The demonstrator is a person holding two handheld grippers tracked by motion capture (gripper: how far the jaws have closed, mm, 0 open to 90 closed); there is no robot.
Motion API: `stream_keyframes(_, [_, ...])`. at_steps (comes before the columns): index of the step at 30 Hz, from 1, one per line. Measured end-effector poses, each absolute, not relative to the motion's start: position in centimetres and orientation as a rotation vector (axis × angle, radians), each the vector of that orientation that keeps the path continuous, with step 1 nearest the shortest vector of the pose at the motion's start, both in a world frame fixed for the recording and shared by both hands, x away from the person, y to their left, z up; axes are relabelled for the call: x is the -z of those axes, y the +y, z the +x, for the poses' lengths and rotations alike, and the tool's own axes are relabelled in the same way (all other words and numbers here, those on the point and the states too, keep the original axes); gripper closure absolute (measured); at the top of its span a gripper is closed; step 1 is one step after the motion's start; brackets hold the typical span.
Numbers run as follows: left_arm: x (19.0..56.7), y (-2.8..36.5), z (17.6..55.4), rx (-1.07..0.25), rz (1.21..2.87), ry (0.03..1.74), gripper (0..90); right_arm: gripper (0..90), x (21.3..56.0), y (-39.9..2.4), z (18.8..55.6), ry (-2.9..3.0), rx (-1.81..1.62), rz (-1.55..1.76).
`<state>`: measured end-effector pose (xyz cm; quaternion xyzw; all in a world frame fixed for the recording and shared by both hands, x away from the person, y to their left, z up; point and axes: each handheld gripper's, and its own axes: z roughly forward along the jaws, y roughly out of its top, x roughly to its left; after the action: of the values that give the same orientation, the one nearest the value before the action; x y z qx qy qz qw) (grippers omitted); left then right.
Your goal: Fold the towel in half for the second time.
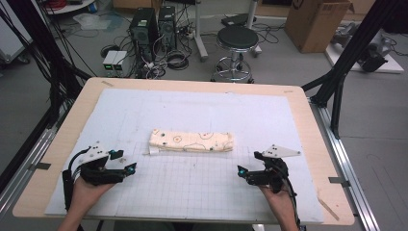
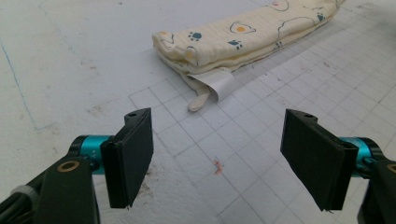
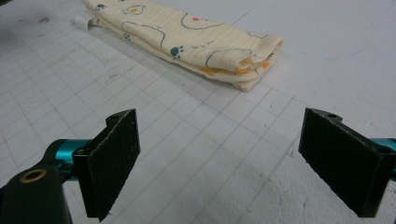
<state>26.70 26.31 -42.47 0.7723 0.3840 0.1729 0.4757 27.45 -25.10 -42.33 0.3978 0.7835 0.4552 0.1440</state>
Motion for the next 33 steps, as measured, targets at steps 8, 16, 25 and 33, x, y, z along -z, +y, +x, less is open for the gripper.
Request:
stream_keyframes(8, [42.4, 26.3, 25.7, -0.450, 1.894, 0.932, 26.1, 12.0, 42.3, -25.6, 26.5, 2.244, -1.325, 1.156])
stream_keyframes(16, [42.4, 26.0, 24.7, -0.460, 1.904, 0.923, 26.1, 12.0, 42.5, -26.2, 25.5, 2.231, -1.315, 1.174])
stream_keyframes(25, [42.7, 26.1, 24.3, -0.469, 1.911, 0.931, 26.2, 12.0, 42.7, -26.1, 25.0, 2.241, -1.308, 1.166])
stream_keyframes(33, [42.7, 26.1, 24.5, -0.457, 1.900, 0.929, 26.2, 12.0, 42.8, -26.0, 25.2, 2.242, -1.306, 1.162])
